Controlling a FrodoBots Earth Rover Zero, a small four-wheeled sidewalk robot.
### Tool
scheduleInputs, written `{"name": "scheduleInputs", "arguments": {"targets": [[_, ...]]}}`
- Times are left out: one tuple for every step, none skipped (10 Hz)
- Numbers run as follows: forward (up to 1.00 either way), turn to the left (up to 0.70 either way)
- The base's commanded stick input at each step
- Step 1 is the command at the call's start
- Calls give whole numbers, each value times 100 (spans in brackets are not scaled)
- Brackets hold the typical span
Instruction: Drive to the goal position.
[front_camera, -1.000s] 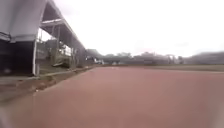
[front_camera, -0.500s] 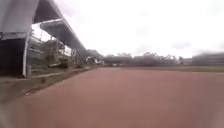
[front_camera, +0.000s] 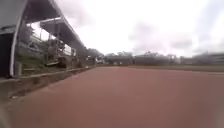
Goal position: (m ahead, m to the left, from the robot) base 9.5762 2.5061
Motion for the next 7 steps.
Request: {"name": "scheduleInputs", "arguments": {"targets": [[70, 1], [70, 1], [70, 1], [70, 1], [70, 1], [70, 1], [70, 1]]}}
